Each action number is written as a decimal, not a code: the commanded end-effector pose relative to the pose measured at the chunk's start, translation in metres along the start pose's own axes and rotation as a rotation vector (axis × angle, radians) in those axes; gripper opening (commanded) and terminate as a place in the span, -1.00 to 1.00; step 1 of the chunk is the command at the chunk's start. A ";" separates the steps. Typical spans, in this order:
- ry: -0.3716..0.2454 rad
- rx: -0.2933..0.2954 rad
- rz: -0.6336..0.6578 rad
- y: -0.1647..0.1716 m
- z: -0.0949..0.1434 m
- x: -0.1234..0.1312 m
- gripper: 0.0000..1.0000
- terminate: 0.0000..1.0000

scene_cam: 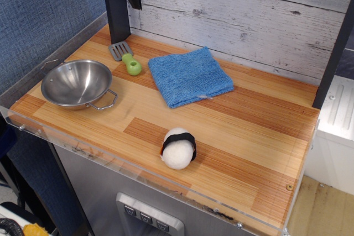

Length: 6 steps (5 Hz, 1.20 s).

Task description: Move the blue towel to the front right corner of the table

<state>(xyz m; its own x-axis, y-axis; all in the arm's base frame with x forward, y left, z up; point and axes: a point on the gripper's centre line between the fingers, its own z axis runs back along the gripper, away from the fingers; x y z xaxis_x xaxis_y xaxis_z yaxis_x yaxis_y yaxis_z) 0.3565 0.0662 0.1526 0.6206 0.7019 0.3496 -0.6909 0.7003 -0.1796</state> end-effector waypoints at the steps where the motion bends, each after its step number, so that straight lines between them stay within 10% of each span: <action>1: 0.000 0.000 0.000 0.000 0.000 0.000 1.00 -1.00; 6: 0.095 0.048 -0.122 -0.005 -0.053 -0.029 1.00 -1.00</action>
<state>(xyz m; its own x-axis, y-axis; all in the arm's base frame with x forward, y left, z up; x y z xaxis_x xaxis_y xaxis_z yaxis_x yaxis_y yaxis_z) 0.3606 0.0463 0.0822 0.7435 0.6216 0.2464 -0.6238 0.7776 -0.0792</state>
